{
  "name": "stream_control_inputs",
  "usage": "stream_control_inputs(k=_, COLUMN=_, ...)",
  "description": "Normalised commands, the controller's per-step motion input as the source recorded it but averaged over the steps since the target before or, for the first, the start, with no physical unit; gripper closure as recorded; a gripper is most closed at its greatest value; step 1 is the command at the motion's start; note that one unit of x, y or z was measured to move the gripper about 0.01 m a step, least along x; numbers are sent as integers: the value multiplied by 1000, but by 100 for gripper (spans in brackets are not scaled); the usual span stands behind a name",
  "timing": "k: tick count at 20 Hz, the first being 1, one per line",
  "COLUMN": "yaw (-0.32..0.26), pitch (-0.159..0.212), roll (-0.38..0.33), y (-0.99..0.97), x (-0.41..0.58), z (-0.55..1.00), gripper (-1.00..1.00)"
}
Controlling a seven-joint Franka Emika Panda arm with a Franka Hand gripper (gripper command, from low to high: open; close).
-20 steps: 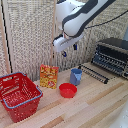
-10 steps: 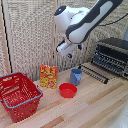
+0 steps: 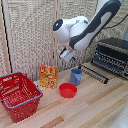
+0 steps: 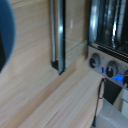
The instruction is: Kindly position your hand close to the oven tray's handle. Softly yet firmly grasp the handle using your hand. Slowly and with caution, draw the tray out until it is fully stretched out.
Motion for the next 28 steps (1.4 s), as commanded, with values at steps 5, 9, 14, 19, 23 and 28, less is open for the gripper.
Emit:
stream_control_inputs(k=5, yaw=99, pitch=0, roll=-229, y=-595, x=0, z=-5, gripper=-100)
stream_control_inputs(k=9, yaw=86, pitch=0, roll=-193, y=-689, x=0, z=-9, gripper=-100)
stream_control_inputs(k=14, yaw=58, pitch=-1, roll=-79, y=-855, x=31, z=-136, gripper=-100)
stream_control_inputs(k=19, yaw=12, pitch=-5, roll=-18, y=-933, x=75, z=-141, gripper=-100)
stream_control_inputs(k=23, yaw=0, pitch=-29, roll=-10, y=-859, x=120, z=-67, gripper=-100)
stream_control_inputs(k=28, yaw=-73, pitch=-22, roll=-32, y=-715, x=226, z=-22, gripper=-100)
